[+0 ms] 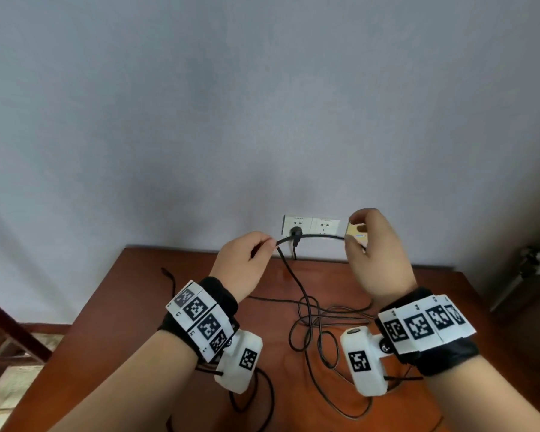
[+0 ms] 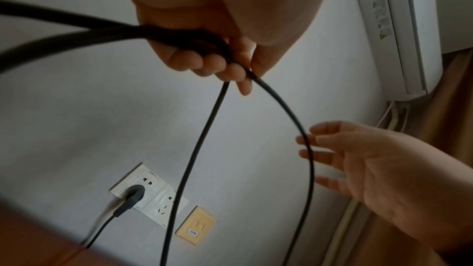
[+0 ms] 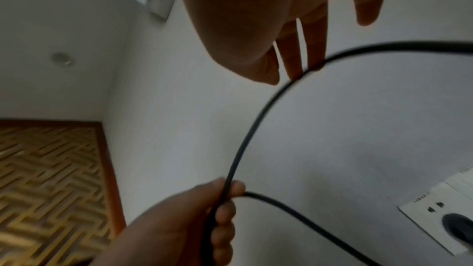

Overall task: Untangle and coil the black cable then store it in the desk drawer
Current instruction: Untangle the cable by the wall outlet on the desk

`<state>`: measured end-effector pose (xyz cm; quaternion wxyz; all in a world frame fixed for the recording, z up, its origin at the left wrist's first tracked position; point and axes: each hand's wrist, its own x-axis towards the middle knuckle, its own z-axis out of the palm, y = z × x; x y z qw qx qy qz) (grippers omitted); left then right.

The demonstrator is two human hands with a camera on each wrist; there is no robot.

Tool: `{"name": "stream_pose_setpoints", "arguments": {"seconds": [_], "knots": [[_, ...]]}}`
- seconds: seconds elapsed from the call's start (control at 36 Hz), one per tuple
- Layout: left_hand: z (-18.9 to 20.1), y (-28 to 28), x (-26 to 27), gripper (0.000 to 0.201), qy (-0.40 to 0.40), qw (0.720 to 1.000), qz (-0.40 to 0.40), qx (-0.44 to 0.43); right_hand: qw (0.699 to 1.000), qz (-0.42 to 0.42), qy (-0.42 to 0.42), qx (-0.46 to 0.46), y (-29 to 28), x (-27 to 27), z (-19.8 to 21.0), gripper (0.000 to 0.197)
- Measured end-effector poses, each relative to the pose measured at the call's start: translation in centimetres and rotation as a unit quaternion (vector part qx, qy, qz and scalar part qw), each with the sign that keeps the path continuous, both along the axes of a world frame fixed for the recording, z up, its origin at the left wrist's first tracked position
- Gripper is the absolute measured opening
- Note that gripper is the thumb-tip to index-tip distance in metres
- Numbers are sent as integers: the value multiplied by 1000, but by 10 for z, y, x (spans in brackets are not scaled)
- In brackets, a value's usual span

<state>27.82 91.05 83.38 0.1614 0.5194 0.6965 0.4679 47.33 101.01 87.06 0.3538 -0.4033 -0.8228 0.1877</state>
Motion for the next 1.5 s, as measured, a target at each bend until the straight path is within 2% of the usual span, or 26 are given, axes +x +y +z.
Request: {"name": "stream_pose_setpoints", "arguments": {"seconds": [0.11, 0.22, 0.33, 0.44, 0.61, 0.75, 0.97, 1.11, 1.25, 1.39, 1.5], "knots": [[4, 4, 12, 9, 11, 1000, -15, 7, 992, 77, -72, 67, -19, -13, 2, 32], [10, 7, 26, 8, 12, 999, -34, 31, 982, 143, -106, 56, -37, -30, -4, 37], [14, 3, 32, 26, -6, 997, -59, 40, 985, 124, -99, 61, -41, -37, -7, 40], [15, -1, 37, 40, -60, 994, -87, 32, 983, 99, -124, 94, -36, -34, -6, 31], [9, 0, 39, 51, -152, 986, -60, 42, 972, 70, -168, 147, -32, -31, -9, 23], [8, 2, 39, 58, -224, 972, -55, 50, 965, 72, -177, 178, -32, -32, -12, 21], [2, 3, 38, 58, -217, 973, -63, 40, 948, 115, -223, 198, -34, -36, -12, 23], [1, 3, 39, 59, -247, 965, -73, 38, 941, 162, -250, 160, -34, -36, -13, 18], [6, 0, 33, 59, -216, 973, -75, 23, 954, 150, -204, 159, -22, -32, -17, 15], [5, -4, 18, 46, -169, 983, -71, -32, 987, 81, -89, 109, -1, -13, -11, 4], [7, -8, 9, 35, -136, 986, -80, -52, 998, 13, -26, 50, 12, -1, -6, 4]]}}
